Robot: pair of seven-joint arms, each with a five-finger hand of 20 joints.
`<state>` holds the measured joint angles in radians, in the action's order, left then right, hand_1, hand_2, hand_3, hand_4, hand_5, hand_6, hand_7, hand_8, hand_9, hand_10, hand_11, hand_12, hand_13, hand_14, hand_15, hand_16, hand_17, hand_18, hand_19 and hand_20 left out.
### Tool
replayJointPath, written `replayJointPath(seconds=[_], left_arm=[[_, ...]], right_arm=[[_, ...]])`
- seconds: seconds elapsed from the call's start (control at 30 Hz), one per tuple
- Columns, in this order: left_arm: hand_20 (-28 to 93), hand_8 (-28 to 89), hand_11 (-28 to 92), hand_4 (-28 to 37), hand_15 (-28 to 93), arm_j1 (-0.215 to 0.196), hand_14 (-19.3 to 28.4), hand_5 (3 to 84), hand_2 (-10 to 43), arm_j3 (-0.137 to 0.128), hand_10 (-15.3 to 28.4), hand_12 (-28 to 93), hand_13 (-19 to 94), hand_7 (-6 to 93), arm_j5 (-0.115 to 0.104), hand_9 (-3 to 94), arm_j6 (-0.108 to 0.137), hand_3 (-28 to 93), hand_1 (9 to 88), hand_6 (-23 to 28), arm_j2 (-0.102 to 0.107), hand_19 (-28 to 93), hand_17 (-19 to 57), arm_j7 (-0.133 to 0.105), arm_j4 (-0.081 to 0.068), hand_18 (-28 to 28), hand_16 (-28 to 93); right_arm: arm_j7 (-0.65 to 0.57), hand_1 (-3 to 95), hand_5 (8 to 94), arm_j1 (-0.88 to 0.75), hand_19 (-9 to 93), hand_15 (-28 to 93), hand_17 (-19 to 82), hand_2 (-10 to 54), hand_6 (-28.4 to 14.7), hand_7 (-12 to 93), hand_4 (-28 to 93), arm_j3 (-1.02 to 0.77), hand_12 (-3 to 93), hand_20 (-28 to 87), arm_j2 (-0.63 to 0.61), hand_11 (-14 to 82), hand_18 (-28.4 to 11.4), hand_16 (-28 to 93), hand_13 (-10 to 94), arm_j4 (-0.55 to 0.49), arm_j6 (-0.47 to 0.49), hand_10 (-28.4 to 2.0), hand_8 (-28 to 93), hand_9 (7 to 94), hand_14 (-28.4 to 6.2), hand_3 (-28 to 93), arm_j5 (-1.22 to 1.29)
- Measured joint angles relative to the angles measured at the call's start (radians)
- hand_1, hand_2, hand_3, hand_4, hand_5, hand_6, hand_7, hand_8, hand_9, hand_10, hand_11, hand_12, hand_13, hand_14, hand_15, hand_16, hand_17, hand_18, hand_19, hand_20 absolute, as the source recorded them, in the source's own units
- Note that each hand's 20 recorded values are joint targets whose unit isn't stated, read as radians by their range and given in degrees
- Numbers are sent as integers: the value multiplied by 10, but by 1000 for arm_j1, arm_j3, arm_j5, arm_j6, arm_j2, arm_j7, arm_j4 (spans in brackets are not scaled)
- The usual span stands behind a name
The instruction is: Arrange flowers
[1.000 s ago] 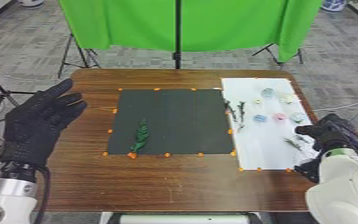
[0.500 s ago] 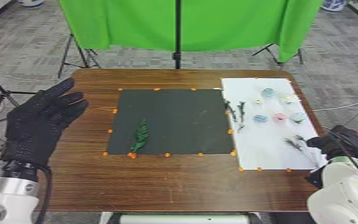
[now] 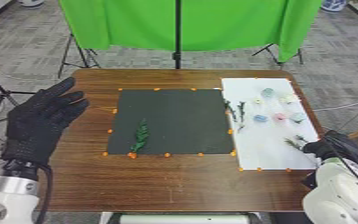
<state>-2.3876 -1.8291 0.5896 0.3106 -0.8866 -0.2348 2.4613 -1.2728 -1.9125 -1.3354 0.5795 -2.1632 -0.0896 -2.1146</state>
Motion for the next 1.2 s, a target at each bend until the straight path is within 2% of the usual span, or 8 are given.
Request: replayJointPath(seconds=[0.2,0.4,0.5,0.67,0.87,1.2], left_arm=[[43,-85,326,-230,553,8,284,413,77,4,228,112,240,129,1,346,0,781,217,124,-2,609,-97,7,0,278,-110],[43,-85,326,-230,553,6,284,413,78,5,227,112,241,129,-1,346,0,779,219,124,-2,609,-97,1,0,278,-110],[43,-84,325,-229,554,2,284,413,77,6,227,112,241,130,-2,346,0,780,218,123,-2,609,-97,-7,0,278,-110],[43,-84,326,-230,554,2,284,412,78,11,228,112,240,130,-2,346,0,779,219,123,1,610,-97,-15,-1,278,-110],[43,-85,326,-228,554,2,284,413,77,14,227,111,240,130,-4,346,0,780,218,123,6,610,-97,-23,-2,278,-110],[43,-84,326,-228,555,-23,284,413,77,4,227,112,240,129,-5,346,0,781,218,124,5,610,-97,-32,1,278,-110]], right_arm=[[-6,379,603,24,909,553,441,-57,-47,90,-208,31,147,-248,0,245,-236,139,811,28,0,-161,-106,781,-111,677,4],[-8,408,594,55,914,562,441,-71,-41,65,-211,73,147,-243,0,259,-223,140,814,61,-1,-146,-104,786,-99,673,12],[-7,439,640,88,915,562,450,-85,-31,72,-225,117,146,-246,-1,270,-205,140,823,80,-4,-129,-105,807,-86,683,16],[-7,550,802,147,930,539,480,-95,-5,149,-279,182,193,-269,-16,248,-164,162,870,109,-53,-94,-25,886,-53,632,-10],[-9,575,835,213,932,539,493,-95,-10,150,-282,272,201,-229,-25,250,-160,172,894,150,-106,-89,-9,910,-39,627,-72],[-12,564,897,192,932,531,492,-95,-8,153,-283,252,188,-116,-33,281,-173,194,922,131,-184,-100,49,937,-39,663,-140]])
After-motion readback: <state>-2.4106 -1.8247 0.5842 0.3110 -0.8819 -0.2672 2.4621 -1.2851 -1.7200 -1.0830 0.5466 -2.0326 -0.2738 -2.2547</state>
